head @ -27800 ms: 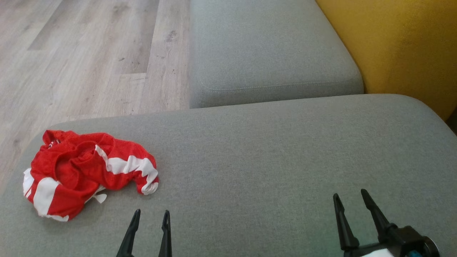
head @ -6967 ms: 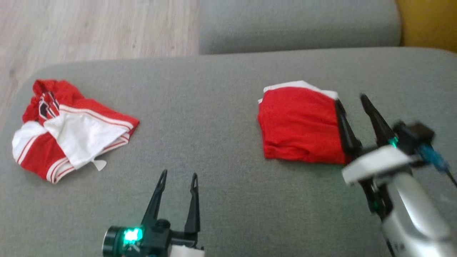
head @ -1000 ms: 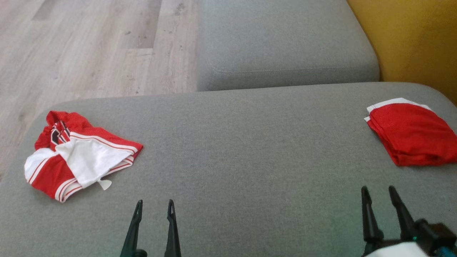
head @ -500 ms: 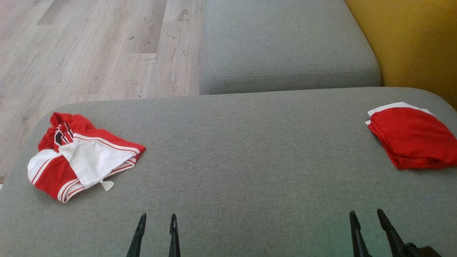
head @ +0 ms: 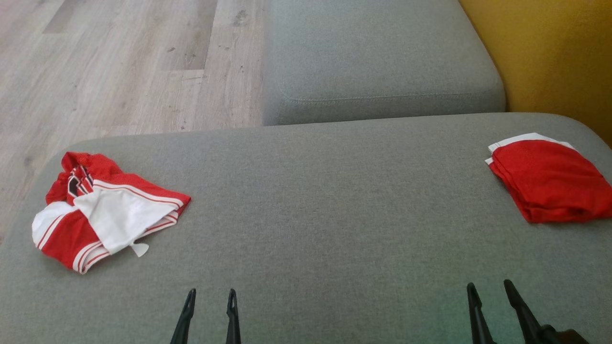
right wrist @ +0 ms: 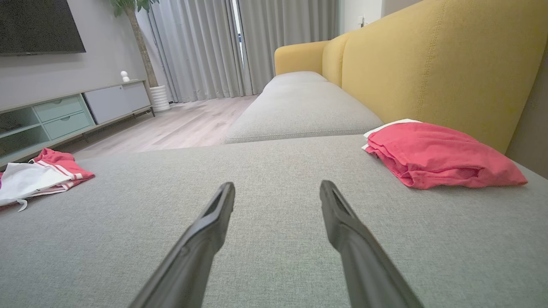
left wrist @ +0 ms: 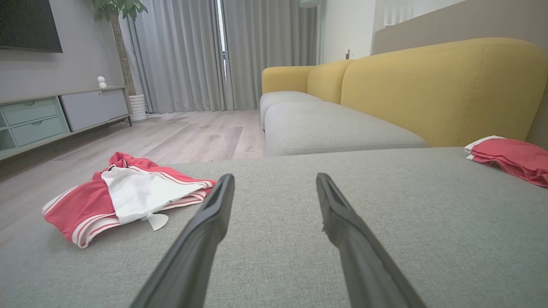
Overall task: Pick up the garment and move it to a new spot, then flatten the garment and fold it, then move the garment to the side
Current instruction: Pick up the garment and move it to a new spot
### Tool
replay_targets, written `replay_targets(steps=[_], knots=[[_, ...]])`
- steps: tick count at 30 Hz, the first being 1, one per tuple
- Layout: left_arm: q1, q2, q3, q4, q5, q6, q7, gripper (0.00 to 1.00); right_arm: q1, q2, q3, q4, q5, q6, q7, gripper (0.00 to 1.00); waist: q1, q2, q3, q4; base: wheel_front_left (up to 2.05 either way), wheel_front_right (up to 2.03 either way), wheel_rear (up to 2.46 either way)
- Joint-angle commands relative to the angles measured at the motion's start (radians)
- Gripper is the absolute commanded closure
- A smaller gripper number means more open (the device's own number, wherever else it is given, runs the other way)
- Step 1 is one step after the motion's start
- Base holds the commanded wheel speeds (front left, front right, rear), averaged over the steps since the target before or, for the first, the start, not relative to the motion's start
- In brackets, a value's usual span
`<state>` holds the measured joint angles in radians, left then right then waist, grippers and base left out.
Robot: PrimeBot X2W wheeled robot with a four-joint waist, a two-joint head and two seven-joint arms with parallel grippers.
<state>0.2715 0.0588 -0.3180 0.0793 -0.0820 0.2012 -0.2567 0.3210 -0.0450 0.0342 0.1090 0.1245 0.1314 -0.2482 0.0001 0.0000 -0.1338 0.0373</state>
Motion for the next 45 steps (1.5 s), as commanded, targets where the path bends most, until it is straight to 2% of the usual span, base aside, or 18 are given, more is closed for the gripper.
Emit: replay_targets(steps=[1, 8, 14, 24, 36, 39, 45], knots=[[-0.04, -0.007, 0.038, -0.028, -0.008, -0.003, -0.005, 0.0, -0.037, -0.007, 0.022, -0.033, -0.011, -0.001, -0.013, 0.0, -0.0001, 0.0, 0.0, 0.0, 0.0, 0.0, 0.0], [-0.042, -0.008, 0.036, -0.019, -0.014, -0.003, -0.005, 0.0, -0.036, -0.006, 0.027, -0.032, -0.013, -0.001, -0.014, 0.0, -0.0001, 0.0, 0.002, 0.002, 0.0, 0.0, 0.0], [-0.048, -0.008, 0.036, -0.01, -0.015, -0.003, -0.005, 0.0, -0.038, -0.006, 0.033, -0.033, -0.015, -0.001, -0.014, 0.0, -0.0001, 0.0, 0.004, 0.031, 0.0, 0.0, 0.0], [-0.051, -0.008, 0.052, -0.002, -0.005, -0.008, -0.005, 0.0, -0.051, -0.005, 0.088, -0.029, 0.003, -0.001, -0.014, 0.0, -0.0001, 0.0, 0.012, 0.158, 0.0, 0.0, 0.0], [-0.051, 0.001, 0.095, -0.009, 0.003, -0.013, -0.005, 0.0, -0.059, -0.005, 0.111, -0.032, 0.025, -0.001, -0.014, 0.0, -0.0001, 0.0, 0.025, 0.358, 0.0, 0.0, 0.0], [-0.047, 0.003, 0.109, -0.01, 0.004, -0.011, -0.005, 0.0, -0.068, -0.005, 0.115, -0.031, 0.024, -0.001, -0.014, 0.0, -0.0001, 0.0, 0.028, 0.389, 0.0, 0.0, 0.0], [-0.045, 0.0, 0.128, -0.026, 0.004, -0.002, -0.005, 0.0, -0.092, -0.005, 0.123, -0.022, 0.016, -0.001, -0.014, 0.0, -0.0001, 0.0, 0.049, 0.409, 0.0, 0.0, 0.0]])
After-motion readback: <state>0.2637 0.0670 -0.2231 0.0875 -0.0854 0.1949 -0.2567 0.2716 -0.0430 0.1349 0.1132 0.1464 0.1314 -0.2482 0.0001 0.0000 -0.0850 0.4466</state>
